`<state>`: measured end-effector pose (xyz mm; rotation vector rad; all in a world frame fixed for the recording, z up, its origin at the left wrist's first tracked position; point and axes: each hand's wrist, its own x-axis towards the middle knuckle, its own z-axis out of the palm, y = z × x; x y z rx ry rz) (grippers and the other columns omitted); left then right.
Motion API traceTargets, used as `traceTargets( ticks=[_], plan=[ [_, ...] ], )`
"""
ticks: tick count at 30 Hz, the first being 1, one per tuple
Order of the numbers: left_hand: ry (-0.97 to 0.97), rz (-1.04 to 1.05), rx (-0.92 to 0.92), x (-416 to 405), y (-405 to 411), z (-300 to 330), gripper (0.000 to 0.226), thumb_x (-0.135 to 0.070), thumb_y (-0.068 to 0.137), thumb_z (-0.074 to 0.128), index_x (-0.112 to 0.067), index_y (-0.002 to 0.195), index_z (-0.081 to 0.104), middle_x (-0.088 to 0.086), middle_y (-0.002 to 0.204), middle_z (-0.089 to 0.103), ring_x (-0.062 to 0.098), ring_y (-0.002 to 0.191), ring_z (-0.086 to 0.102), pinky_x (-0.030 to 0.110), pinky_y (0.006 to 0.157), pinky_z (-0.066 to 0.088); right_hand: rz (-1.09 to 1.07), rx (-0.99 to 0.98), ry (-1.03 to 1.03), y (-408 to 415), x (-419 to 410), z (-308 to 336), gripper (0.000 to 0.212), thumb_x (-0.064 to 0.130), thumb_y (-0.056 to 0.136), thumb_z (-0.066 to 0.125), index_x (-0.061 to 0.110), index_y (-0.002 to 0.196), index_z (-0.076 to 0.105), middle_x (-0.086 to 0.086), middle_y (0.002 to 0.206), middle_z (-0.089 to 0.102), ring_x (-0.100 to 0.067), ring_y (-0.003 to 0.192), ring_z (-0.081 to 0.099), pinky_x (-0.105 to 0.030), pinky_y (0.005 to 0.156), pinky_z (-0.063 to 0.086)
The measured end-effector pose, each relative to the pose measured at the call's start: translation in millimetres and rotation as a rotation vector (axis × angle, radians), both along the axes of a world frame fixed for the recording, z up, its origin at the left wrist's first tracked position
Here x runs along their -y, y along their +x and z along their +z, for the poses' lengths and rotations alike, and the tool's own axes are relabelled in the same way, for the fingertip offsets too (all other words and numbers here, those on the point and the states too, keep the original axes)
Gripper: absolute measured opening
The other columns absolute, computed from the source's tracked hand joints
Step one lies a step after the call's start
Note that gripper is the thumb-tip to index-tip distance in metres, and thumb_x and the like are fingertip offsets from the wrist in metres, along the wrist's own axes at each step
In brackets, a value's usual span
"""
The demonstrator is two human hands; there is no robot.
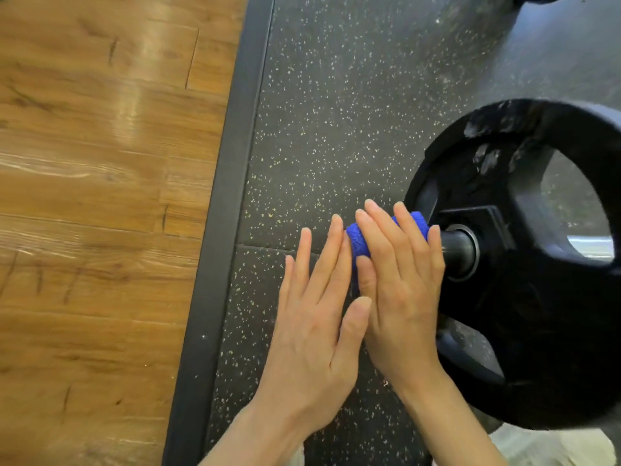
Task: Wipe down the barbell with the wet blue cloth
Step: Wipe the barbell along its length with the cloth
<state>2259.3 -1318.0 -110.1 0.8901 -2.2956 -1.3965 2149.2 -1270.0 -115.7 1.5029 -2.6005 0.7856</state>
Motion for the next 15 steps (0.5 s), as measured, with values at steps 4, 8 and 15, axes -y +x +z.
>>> traceTargets(
  ticks=[4,8,15],
  plan=[
    [-0.04,-0.054,0.008,15.0,-2.9,-6.6,0.069,-0.057,0.106,0.008,-0.016,0.162,0.011,-0.01,0.171,0.005,0.014,0.157,-0.004,0.039,0.126,-0.001,-0.092,-0.036,0.014,-15.8,-1.4,-1.8,0.045,0.026,0.109,0.03,0.011,0.146,0.049,-0.004,0.155,0.045,-0.022,0.151,0.027,-0.04,0.126,0.005],
    [-0.078,-0.068,-0.046,21.5,-6.0,-14.6,0.068,-0.054,0.108,0.011,-0.012,0.161,0.016,-0.006,0.17,0.014,0.012,0.156,0.01,0.039,0.126,0.006,-0.131,0.018,-0.024,-14.5,12.0,-1.1,0.045,0.027,0.109,0.028,0.013,0.146,0.049,-0.002,0.154,0.045,-0.024,0.152,0.024,-0.043,0.126,0.001],
    [0.058,-0.03,-0.115,23.6,-22.9,-11.3,0.071,-0.058,0.106,0.012,-0.013,0.161,0.01,-0.007,0.17,0.01,0.007,0.155,0.012,0.032,0.126,0.004,0.025,-0.013,-0.014,-32.7,28.1,0.7,0.042,0.028,0.108,0.033,0.017,0.143,0.054,0.004,0.149,0.051,-0.02,0.147,0.034,-0.039,0.125,0.006]
  ],
)
